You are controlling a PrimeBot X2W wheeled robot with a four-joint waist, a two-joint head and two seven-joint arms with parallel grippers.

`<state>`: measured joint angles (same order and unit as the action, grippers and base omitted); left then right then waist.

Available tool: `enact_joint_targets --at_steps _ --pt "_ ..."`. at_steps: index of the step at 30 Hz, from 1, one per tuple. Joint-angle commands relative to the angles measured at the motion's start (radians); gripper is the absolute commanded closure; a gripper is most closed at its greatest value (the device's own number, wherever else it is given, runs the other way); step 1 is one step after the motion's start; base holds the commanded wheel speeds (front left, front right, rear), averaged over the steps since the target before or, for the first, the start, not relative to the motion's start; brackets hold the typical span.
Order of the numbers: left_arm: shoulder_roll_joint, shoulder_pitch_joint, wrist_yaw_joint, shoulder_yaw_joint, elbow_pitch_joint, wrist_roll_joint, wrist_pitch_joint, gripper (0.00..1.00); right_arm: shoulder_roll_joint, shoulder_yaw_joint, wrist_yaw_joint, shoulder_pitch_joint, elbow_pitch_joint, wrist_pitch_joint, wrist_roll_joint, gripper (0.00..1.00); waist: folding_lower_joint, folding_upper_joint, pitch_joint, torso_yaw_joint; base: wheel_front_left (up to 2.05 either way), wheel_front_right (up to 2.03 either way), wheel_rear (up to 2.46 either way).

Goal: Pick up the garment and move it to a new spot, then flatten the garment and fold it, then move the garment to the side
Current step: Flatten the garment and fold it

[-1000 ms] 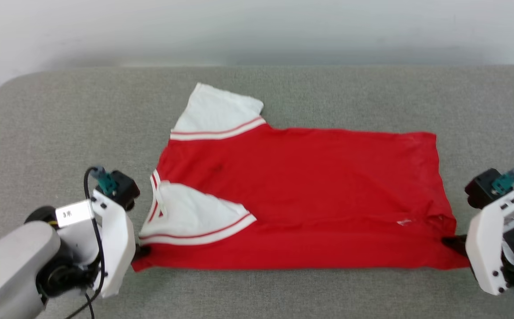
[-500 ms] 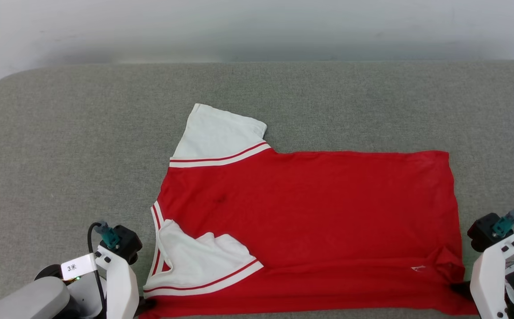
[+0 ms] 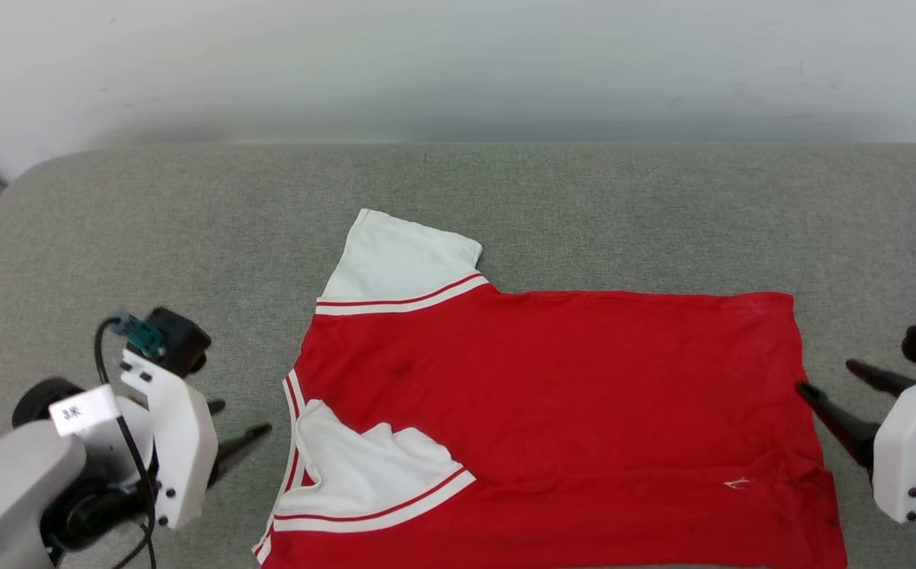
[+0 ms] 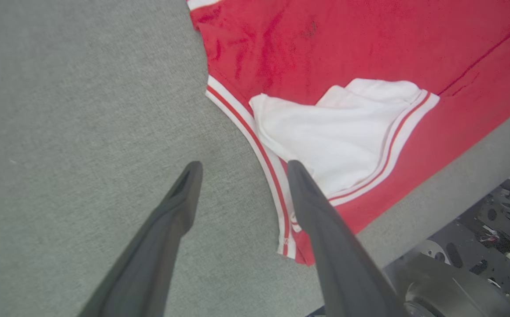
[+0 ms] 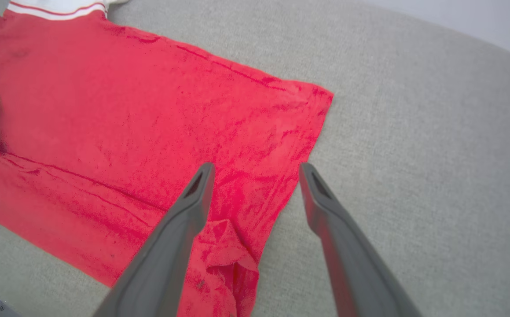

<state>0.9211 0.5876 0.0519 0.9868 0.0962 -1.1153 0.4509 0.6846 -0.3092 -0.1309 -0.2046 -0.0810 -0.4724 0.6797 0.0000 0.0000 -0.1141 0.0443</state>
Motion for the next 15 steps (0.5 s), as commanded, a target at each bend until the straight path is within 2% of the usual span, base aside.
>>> enact_joint_targets --at_steps 1,6,9,15 --pt "0.003 0.028 -0.005 -0.014 -0.003 0.023 -0.022 0.00 -0.025 0.035 0.000 -0.002 0.009 0.049 -0.037 0.00 0.0000 0.0000 0.006 -0.005 0.00 0.00 0.00" --pt "-0.018 0.103 -0.034 -0.063 0.008 0.065 -0.084 0.00 -0.130 0.162 0.001 -0.015 0.047 0.220 -0.168 0.00 0.0000 0.0000 -0.004 -0.033 0.00 0.00 0.00" --pt "-0.036 0.155 -0.035 -0.084 0.028 0.079 -0.095 0.00 -0.198 0.227 0.000 -0.008 0.080 0.307 -0.250 0.00 0.0000 0.0000 -0.027 -0.053 0.00 0.00 0.00" --pt "-0.073 0.304 -0.015 -0.113 0.090 0.090 -0.035 0.00 -0.312 0.315 0.000 0.029 0.165 0.390 -0.358 0.00 0.0000 0.0000 -0.103 -0.090 0.00 0.00 0.00"
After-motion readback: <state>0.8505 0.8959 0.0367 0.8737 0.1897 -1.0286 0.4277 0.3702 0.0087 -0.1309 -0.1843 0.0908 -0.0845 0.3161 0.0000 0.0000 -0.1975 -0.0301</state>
